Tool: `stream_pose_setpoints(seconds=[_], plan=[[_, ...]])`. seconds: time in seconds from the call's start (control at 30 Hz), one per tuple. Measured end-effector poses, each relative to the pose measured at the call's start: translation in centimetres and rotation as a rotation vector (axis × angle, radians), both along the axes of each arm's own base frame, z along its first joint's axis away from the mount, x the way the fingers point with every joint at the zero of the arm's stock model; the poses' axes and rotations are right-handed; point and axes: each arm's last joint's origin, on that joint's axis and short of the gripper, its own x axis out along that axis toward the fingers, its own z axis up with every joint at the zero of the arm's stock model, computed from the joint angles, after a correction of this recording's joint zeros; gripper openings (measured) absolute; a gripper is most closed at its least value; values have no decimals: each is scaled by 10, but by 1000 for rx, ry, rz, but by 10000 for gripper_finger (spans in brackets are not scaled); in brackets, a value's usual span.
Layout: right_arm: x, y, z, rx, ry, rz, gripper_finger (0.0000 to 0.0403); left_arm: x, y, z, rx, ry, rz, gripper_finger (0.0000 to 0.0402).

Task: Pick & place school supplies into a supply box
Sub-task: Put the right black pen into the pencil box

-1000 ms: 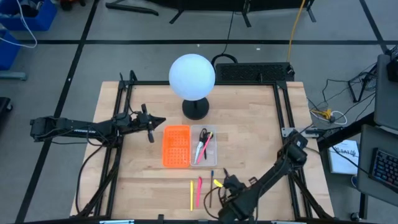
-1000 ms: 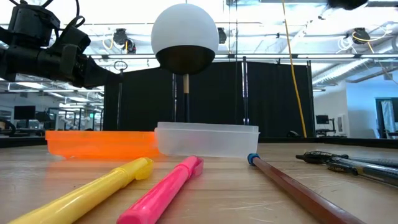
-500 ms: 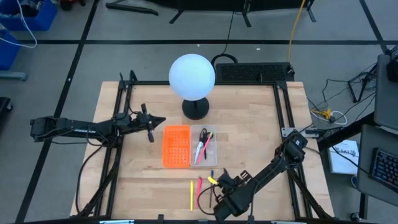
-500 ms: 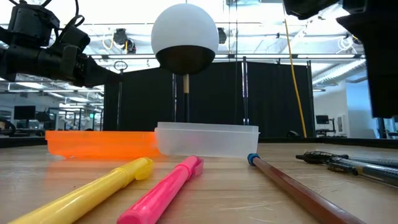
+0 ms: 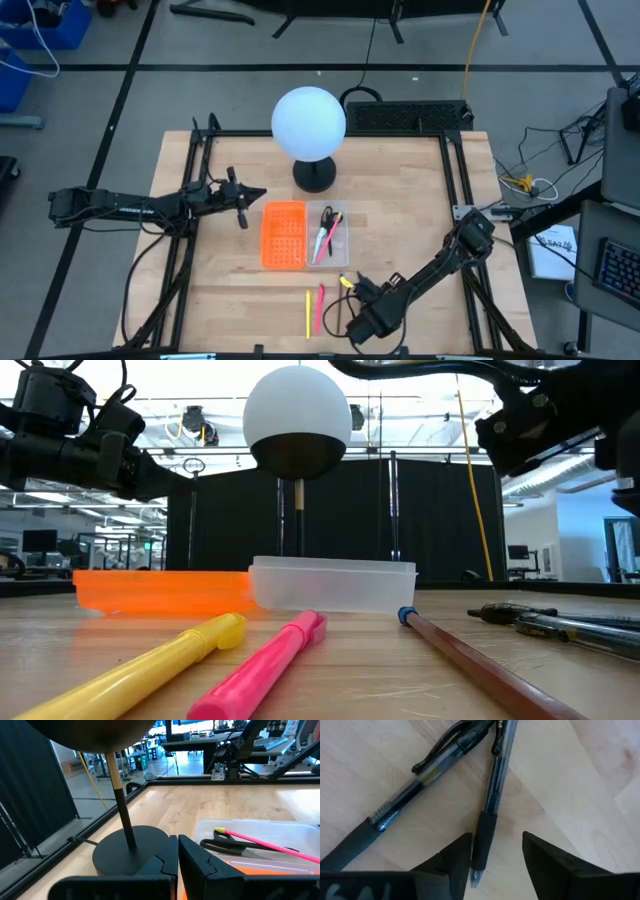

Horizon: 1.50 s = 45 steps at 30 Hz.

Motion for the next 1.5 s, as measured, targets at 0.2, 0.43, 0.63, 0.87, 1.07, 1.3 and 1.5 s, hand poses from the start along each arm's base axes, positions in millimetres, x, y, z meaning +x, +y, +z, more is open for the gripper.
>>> stream_pose_setpoints(seconds=[0.2, 0.43, 0.63, 0.87, 1.07, 1.3, 1.5], plan=[[-18, -17, -12, 88, -110, -4, 151, 0, 0, 0, 3, 1, -1, 21], [-48, -39, -39, 168, -160, -47, 121, 0, 0, 0, 3, 1, -1, 21], [-55, -44, -42, 177, -105, -113, 39, 0, 0, 0, 3, 2, 0, 21], [-64, -51, -4, 138, -219, -202, 24, 0, 0, 0, 0, 3, 0, 21], [-72, -51, 33, 138, -337, -229, 24, 0, 0, -2, -4, 25, -1, 21], [-66, -49, 67, 148, -509, -202, 24, 0, 0, -3, -6, 26, 0, 21], [-52, -76, 92, 48, -738, -357, 24, 0, 0, -2, -31, 15, 2, 21]])
